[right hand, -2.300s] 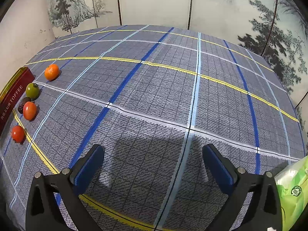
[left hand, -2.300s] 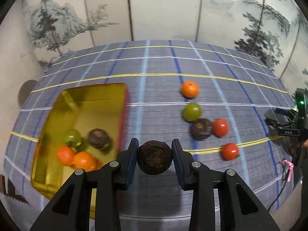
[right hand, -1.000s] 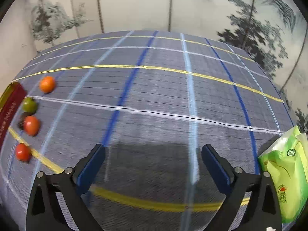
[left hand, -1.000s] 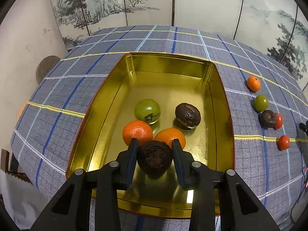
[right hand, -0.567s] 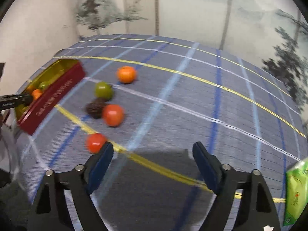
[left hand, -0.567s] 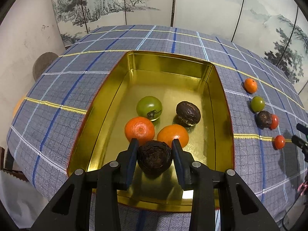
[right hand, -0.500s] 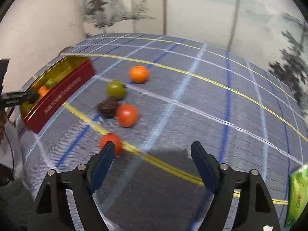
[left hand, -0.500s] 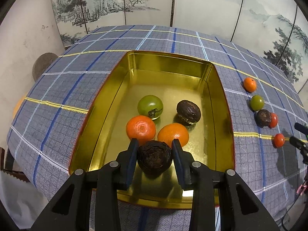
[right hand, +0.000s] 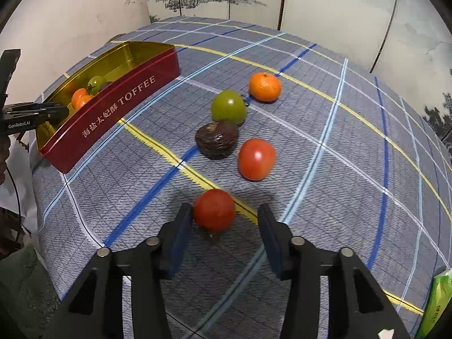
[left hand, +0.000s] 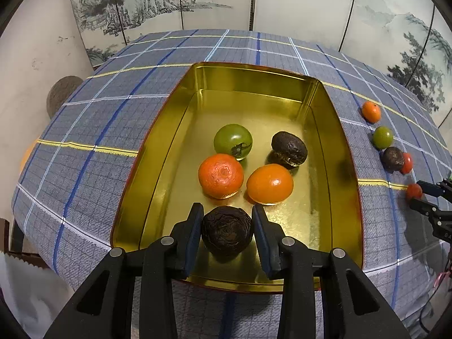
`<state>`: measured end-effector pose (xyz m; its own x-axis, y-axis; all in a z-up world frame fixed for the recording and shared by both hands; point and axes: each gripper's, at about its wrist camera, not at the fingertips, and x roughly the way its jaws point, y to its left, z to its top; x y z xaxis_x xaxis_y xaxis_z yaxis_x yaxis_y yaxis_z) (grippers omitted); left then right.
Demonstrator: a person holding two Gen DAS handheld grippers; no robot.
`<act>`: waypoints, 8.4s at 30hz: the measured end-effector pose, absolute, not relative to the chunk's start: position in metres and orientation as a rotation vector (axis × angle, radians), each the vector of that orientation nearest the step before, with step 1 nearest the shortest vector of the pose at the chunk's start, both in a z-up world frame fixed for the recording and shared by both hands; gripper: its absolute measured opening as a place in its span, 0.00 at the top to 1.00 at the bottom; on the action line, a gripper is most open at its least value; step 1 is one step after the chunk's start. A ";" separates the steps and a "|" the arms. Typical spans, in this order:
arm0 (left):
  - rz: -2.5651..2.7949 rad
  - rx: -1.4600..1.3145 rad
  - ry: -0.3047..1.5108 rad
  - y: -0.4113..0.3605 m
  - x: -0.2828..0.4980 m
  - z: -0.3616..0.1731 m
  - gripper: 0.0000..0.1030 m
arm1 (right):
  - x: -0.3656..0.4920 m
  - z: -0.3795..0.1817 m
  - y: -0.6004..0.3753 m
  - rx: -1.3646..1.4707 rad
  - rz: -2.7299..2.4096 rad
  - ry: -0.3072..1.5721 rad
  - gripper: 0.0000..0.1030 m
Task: Organize fruits
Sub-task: 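Carry the brown fruit over the tin with the left gripper while the right grasps a red tomato, then lower the brown fruit into the tin and open the left gripper while the right carries the tomato over, then lower the red tomato into the gold tin and open the right gripper, then move the right gripper to another red tomato and grasp it, then grasp a dark brown wrinkled fruit with the left gripper while the right holds the red tomato, then carry the brown fruit into the gold tin and open the left gripper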
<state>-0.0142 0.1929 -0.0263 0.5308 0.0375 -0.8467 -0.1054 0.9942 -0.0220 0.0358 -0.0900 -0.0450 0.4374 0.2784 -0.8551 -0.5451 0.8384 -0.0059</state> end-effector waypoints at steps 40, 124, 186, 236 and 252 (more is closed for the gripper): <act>0.094 -0.109 0.960 0.217 -0.017 -0.005 0.56 | 0.049 0.012 0.057 -0.214 0.785 0.913 0.74; 0.067 -0.135 0.913 0.156 0.004 0.014 0.36 | 0.062 0.009 -0.054 -0.216 0.447 0.866 0.52; -0.201 0.073 1.010 -0.044 0.089 -0.045 0.36 | 0.097 -0.051 -0.196 -0.045 0.205 0.929 0.71; -0.146 -0.036 0.968 0.003 0.085 -0.011 0.61 | 0.095 -0.055 -0.193 -0.084 0.178 0.879 0.71; -0.003 -0.110 0.950 0.098 0.077 0.021 0.61 | 0.095 -0.055 -0.193 -0.084 0.178 0.880 0.71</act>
<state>0.0768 0.0984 0.0211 0.5825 -0.0514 -0.8112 -0.0456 0.9944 -0.0957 0.0949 -0.1926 -0.0545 0.6239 0.1202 -0.7722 -0.1896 0.9819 -0.0003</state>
